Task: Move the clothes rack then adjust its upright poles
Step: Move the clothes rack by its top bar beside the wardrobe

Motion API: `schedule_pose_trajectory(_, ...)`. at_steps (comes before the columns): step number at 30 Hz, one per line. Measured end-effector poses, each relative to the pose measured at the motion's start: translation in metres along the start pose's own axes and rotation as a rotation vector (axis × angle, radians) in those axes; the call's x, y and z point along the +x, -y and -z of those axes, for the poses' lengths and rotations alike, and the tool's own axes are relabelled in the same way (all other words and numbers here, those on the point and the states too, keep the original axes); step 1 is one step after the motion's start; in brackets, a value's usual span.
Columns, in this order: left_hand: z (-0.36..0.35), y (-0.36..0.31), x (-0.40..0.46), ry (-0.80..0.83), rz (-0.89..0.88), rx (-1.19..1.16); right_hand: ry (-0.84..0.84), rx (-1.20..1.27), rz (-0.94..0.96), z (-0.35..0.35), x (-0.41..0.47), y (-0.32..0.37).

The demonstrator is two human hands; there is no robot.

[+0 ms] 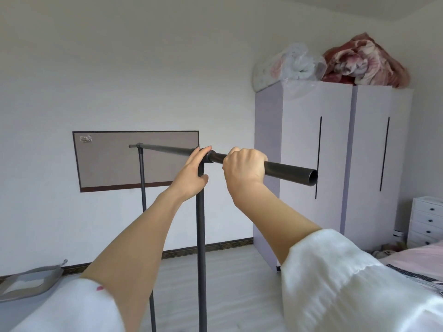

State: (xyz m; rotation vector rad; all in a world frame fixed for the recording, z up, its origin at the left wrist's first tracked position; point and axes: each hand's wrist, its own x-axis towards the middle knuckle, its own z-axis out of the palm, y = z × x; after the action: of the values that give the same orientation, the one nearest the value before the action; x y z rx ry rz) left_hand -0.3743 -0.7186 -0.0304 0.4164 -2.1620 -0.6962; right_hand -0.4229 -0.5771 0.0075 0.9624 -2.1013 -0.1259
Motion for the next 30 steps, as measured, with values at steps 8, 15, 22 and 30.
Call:
schedule_pose_trajectory(8, 0.003, 0.072, 0.07, 0.015, 0.019, 0.0, 0.016, -0.005, 0.012, -0.048, 0.081, 0.045)
schedule_pose_trajectory(15, 0.013, 0.141, 0.13, 0.046, -0.015, -0.037, -0.01, -0.006, -0.032, -0.088, 0.151, 0.09)
schedule_pose_trajectory(22, 0.043, 0.218, 0.188, 0.071, -0.007, 0.026, 0.014, 0.012, -0.026, -0.118, 0.225, 0.159)
schedule_pose_trajectory(30, 0.044, 0.28, 0.248, 0.047, -0.038, 0.144, 0.005, -0.008, -0.03, -0.157, 0.287, 0.191)
